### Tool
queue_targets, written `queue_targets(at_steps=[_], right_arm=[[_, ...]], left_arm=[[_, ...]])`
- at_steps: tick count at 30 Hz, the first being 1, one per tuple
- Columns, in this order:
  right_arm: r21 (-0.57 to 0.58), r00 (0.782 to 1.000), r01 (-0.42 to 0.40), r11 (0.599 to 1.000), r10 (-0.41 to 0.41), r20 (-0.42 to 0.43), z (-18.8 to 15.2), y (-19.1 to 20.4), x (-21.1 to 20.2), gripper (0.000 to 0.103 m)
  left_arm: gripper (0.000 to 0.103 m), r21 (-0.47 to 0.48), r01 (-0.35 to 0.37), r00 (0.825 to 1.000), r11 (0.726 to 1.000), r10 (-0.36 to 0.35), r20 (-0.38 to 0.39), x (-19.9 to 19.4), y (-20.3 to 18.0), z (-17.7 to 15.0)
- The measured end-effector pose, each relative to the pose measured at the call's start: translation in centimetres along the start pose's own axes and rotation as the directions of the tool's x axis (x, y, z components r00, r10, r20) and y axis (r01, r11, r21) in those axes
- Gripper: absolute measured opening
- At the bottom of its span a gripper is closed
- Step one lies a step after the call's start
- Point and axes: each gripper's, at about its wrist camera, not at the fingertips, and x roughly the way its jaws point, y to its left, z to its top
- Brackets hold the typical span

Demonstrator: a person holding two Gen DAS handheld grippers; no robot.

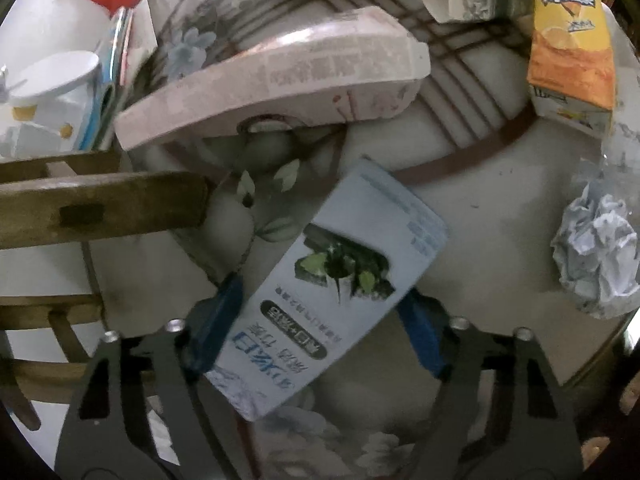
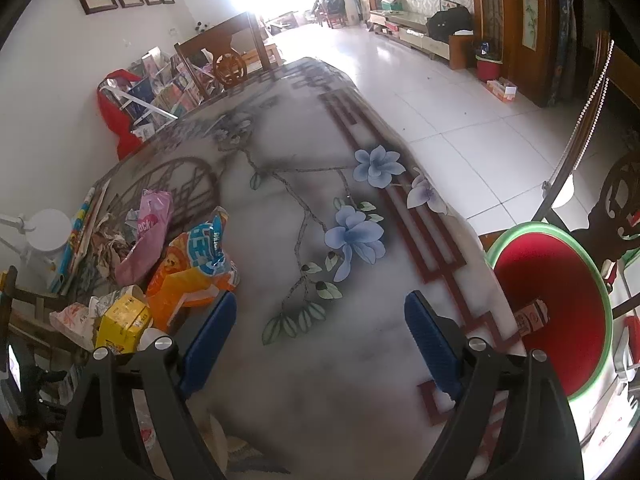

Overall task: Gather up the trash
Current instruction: 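Return to the table and grasp the white green-printed carton with the left tool, then grasp the pink strawberry Pocky box with the right tool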

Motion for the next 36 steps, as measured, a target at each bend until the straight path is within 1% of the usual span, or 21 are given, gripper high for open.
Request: queue_targets(at_steps=[3,5,7,9,11,12,14,15,16,18,19,21,23,24,25,27,29,31,33,35,36], right_arm=[[-0.005,1.0,-0.005,1.0,0.005,-0.001,-0.1,0.1,0.0,0.083],[-0.01,1.0,-0.009,1.0,0.009,0.001,-0.1,0.2,0.0,0.083],[-0.013,1.0,-0.011,1.0,0.011,0.004,-0.1,0.4,0.0,0.083],[-0.01,1.0,-0.016,1.0,0.016,0.002,-0.1,0.5,0.1,0.083],[-0.011,1.0,-0.021,1.0,0.021,-0.003,-0.1,0.8,0.1,0.083],[-0.014,1.0,-0.022,1.0,0.022,-0.004,-0.1,0.9,0.2,0.083],[-0.022,1.0,-0.028,0.999,0.028,-0.005,-0.3,1.2,0.1,0.083],[-0.028,0.999,-0.038,0.999,0.038,-0.002,-0.3,1.4,0.0,0.083],[-0.033,0.999,-0.045,0.998,0.045,0.002,-0.4,1.4,-0.1,0.083],[-0.058,0.997,-0.067,0.996,0.069,0.021,-0.4,1.9,-0.5,0.083],[-0.077,0.995,-0.086,0.993,0.089,0.035,-0.4,2.3,-0.8,0.083],[-0.106,0.99,-0.126,0.986,0.132,0.056,-0.4,3.1,-1.3,0.083],[-0.136,0.979,-0.181,0.974,0.191,0.07,-0.4,4.1,-1.7,0.083],[-0.152,0.974,-0.201,0.968,0.214,0.075,-0.5,4.7,-1.8,0.083],[-0.175,0.969,-0.214,0.961,0.232,0.086,-0.6,5.4,-2.1,0.083],[-0.224,0.965,-0.215,0.951,0.242,0.1,-0.8,7.0,-2.4,0.083],[-0.29,0.964,-0.217,0.932,0.252,0.089,-1.1,9.3,-2.6,0.083],[-0.365,0.962,-0.226,0.903,0.265,0.06,-1.3,12.2,-2.4,0.084],[-0.455,0.965,-0.219,0.863,0.26,0.028,-1.1,16.6,-1.7,0.084],[-0.513,0.961,-0.242,0.823,0.278,-0.008,-0.7,20.5,-0.8,0.084],[-0.535,0.957,-0.261,0.803,0.289,-0.033,-0.2,22.8,-0.2,0.084]], left_arm=[[0.057,-0.025,0.032,0.999,0.999,-0.031,0.038,-0.8,-0.3,0.3],[0.053,-0.089,0.109,0.991,0.99,-0.102,0.085,-2.1,-0.3,1.0],[0.05,-0.158,0.173,0.976,0.972,-0.149,0.156,-3.9,-0.2,2.0],[0.049,-0.224,0.248,0.952,0.942,-0.195,0.235,-5.6,0.0,2.7],[0.049,-0.307,0.336,0.917,0.89,-0.235,0.322,-7.1,-0.2,3.2],[0.049,-0.342,0.387,0.896,0.856,-0.261,0.36,-7.5,-0.5,3.2],[0.049,-0.407,0.507,0.835,0.76,-0.315,0.451,-7.9,-1.1,2.6],[0.049,-0.424,0.531,0.82,0.733,-0.317,0.478,-8.2,-1.8,2.2],[0.049,-0.448,0.541,0.809,0.712,-0.293,0.51,-8.4,-2.4,1.4],[0.049,-0.476,0.541,0.799,0.694,-0.247,0.548,-8.7,-3.0,0.2],[0.049,-0.497,0.542,0.796,0.678,-0.223,0.563,-8.9,-3.3,-0.8],[0.049,-0.536,0.556,0.79,0.635,-0.201,0.58,-8.3,-3.3,-2.6],[0.049,-0.575,0.58,0.783,0.577,-0.199,0.589,-7.2,-2.5,-3.6],[0.049,-0.583,0.604,0.769,0.543,-0.205,0.606,-6.9,-1.9,-3.8],[0.049,-0.58,0.636,0.745,0.509,-0.211,0.632,-6.8,-1.5,-4.2],[0.049,-0.58,0.659,0.723,0.479,-0.192,0.664,-6.8,-0.9,-4.8],[0.049,-0.579,0.679,0.708,0.452,-0.19,0.681,-6.7,-0.6,-5.1],[0.049,-0.577,0.705,0.688,0.413,-0.198,0.698,-6.3,-0.3,-5.3],[0.049,-0.577,0.725,0.671,0.376,-0.199,0.714,-6.1,0.1,-5.8],[0.049,-0.582,0.75,0.65,0.315,-0.187,0.736,-5.8,0.6,-6.9],[0.049,-0.587,0.762,0.639,0.272,-0.171,0.75,-5.6,0.7,-7.5]])
